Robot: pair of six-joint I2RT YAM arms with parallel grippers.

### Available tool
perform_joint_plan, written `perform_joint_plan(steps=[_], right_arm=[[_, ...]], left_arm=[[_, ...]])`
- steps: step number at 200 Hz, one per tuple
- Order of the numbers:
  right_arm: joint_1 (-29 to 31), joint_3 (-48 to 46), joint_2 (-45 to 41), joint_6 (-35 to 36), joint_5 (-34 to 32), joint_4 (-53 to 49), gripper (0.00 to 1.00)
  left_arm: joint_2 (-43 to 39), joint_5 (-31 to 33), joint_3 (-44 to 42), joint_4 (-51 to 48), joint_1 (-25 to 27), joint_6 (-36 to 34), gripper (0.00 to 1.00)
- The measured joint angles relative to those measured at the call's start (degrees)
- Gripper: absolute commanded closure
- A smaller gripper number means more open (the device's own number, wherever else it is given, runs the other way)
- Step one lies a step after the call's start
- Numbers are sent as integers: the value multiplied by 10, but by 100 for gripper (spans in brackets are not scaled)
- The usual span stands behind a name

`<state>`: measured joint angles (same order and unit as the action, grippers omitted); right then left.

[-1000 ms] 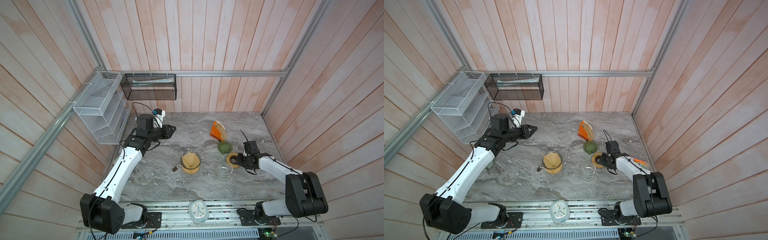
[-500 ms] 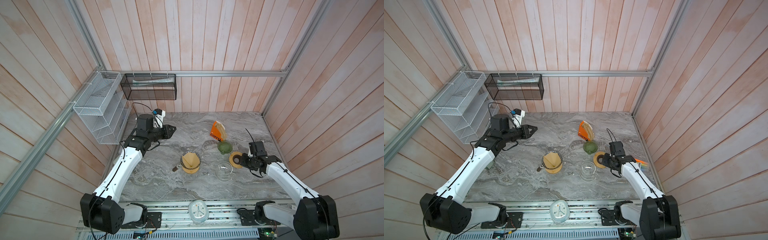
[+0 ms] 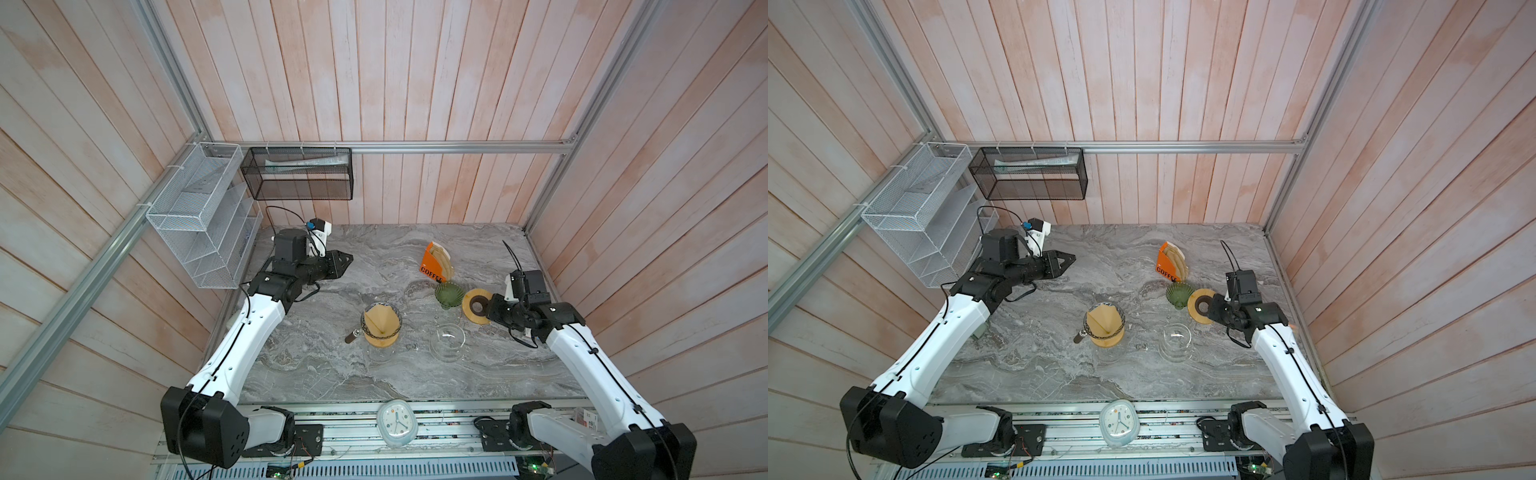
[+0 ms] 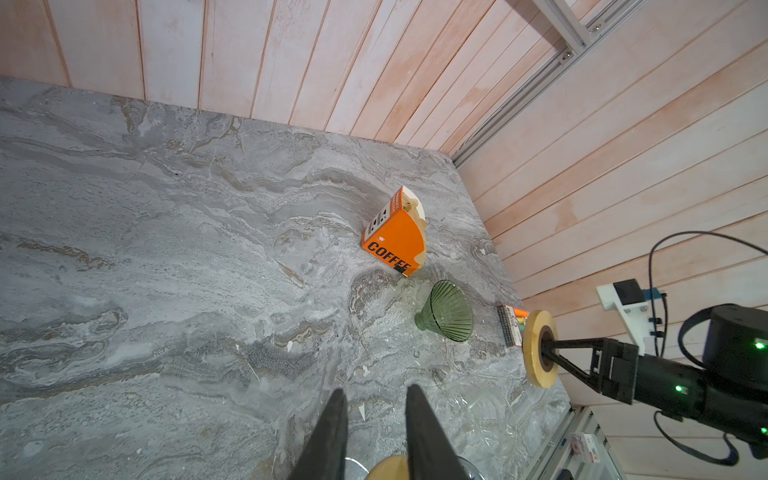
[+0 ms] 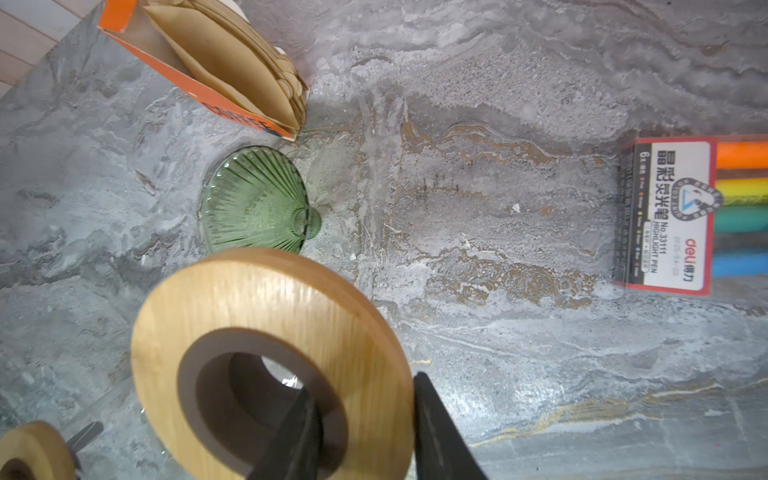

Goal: Place the coffee filter in the dripper
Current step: 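Lift the wooden ring and carry it over the glass carafe with the right gripper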

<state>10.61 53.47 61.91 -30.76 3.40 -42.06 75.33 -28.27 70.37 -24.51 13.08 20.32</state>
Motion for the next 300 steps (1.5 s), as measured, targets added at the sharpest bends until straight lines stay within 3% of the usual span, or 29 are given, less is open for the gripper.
perform_joint_plan(steps=[92, 300], right_arm=[[140, 44, 38, 3, 16, -60, 72], [160, -3, 81, -5, 24, -59, 73]], left_arm=[[61, -7, 78, 2, 54, -19, 71], [90, -29, 74, 63, 61, -2, 71]])
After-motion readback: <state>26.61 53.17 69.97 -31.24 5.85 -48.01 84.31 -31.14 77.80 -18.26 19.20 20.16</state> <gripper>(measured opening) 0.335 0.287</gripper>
